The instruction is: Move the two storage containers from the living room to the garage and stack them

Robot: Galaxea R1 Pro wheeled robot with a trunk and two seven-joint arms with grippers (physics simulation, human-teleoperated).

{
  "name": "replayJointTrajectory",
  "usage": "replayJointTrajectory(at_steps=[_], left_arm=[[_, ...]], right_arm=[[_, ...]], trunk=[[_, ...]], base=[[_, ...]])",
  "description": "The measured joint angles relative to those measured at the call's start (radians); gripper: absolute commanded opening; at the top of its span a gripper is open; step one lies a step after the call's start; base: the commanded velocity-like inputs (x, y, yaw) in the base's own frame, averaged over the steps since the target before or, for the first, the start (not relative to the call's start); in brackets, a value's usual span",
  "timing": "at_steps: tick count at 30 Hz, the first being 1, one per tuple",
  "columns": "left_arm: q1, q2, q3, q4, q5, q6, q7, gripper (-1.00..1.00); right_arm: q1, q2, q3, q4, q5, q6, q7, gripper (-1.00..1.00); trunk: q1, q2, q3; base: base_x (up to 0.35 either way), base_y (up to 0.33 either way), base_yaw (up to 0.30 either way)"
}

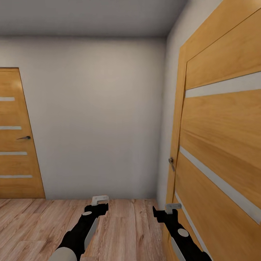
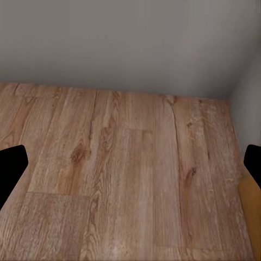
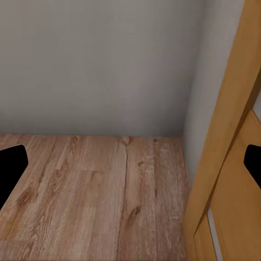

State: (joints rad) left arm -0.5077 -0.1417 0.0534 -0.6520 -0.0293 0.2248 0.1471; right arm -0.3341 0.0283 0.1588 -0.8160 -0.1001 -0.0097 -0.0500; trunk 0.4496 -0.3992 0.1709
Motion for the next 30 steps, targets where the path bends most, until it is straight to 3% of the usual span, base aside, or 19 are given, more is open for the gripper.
replayJointTrajectory(at_steps=[30], left_arm=[[0.0,0.0,0.0,0.0,0.0,0.0,0.0,1.0]], right_arm=[[0.0,0.0,0.001,0.011,0.0,-0.001,0.0,1.0]], trunk=[[0.0,0.0,0.0]], base=[[0.0,0.032,0.0]])
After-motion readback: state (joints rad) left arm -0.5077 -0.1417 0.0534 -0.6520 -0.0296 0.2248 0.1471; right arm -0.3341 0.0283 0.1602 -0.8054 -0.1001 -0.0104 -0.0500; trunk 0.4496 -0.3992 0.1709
